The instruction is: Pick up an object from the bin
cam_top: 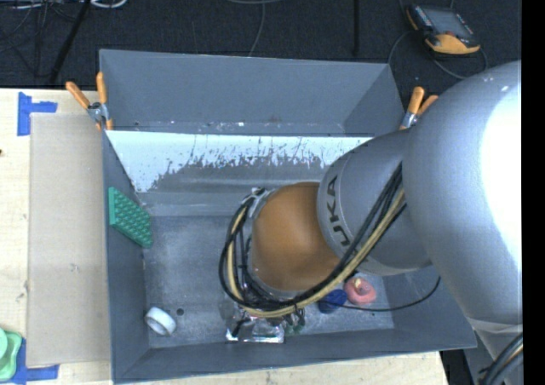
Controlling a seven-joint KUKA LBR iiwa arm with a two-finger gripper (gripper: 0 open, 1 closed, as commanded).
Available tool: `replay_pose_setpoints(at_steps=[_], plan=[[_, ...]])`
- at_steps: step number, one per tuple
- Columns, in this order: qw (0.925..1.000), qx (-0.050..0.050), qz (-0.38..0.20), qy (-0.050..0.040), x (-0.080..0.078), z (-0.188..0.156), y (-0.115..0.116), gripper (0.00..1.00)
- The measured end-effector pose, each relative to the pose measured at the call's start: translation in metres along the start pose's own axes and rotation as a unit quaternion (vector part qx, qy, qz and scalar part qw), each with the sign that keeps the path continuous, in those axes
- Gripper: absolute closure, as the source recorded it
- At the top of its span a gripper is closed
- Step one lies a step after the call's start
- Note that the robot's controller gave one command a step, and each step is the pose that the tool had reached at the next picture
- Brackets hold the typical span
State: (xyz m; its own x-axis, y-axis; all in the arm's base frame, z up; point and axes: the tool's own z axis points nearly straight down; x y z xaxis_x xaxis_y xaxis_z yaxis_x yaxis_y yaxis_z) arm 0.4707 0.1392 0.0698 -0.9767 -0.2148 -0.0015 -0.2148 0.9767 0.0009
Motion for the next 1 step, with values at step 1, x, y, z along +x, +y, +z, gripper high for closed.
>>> replay_pose_setpoints(at_steps=[1], plan=[[0.9922,-0.001,-0.124,-0.0011,-0.0713,-0.0041,0.0630,1.00]])
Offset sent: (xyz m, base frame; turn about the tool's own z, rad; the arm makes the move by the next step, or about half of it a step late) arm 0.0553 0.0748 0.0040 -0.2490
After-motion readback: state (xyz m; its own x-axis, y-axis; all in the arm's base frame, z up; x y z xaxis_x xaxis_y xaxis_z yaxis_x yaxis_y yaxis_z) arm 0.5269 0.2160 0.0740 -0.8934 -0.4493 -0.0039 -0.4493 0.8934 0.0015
